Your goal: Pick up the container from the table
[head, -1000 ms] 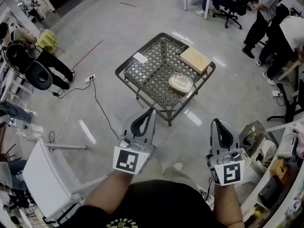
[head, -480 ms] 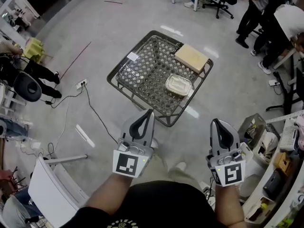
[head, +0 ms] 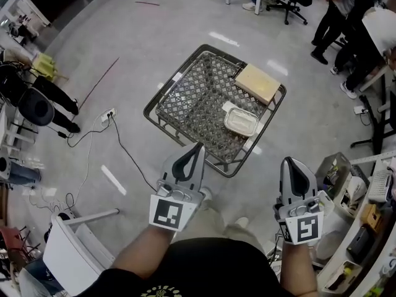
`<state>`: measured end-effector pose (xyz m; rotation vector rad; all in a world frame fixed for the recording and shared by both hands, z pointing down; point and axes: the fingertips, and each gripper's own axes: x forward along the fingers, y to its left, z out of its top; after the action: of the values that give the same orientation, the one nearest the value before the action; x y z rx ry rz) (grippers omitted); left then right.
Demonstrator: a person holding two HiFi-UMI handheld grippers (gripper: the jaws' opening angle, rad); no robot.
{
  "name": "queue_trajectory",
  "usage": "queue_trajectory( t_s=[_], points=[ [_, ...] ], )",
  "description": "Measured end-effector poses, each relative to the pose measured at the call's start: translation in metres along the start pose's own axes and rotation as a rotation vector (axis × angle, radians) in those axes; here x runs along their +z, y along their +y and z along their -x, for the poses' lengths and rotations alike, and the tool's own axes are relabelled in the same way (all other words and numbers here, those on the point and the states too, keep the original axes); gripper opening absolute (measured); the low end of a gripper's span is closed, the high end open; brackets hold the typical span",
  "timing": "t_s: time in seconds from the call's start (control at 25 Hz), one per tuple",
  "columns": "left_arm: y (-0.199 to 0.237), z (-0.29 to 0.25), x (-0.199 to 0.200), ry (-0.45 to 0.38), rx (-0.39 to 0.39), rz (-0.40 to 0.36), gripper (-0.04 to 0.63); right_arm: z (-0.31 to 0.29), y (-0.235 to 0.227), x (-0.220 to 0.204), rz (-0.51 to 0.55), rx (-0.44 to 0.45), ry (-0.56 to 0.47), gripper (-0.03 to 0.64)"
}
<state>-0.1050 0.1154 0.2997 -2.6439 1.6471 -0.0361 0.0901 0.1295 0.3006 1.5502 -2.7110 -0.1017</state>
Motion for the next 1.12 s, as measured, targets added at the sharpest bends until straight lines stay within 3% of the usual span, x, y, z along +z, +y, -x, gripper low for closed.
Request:
queue_trajectory(
  t_s=[1.12],
  points=[
    [0.056,-0.044,0.004,-0.025,-0.13,0.042,0.009,-0.044,0.007,0.016,0.015,-0.133,0.011,0.011]
  ],
)
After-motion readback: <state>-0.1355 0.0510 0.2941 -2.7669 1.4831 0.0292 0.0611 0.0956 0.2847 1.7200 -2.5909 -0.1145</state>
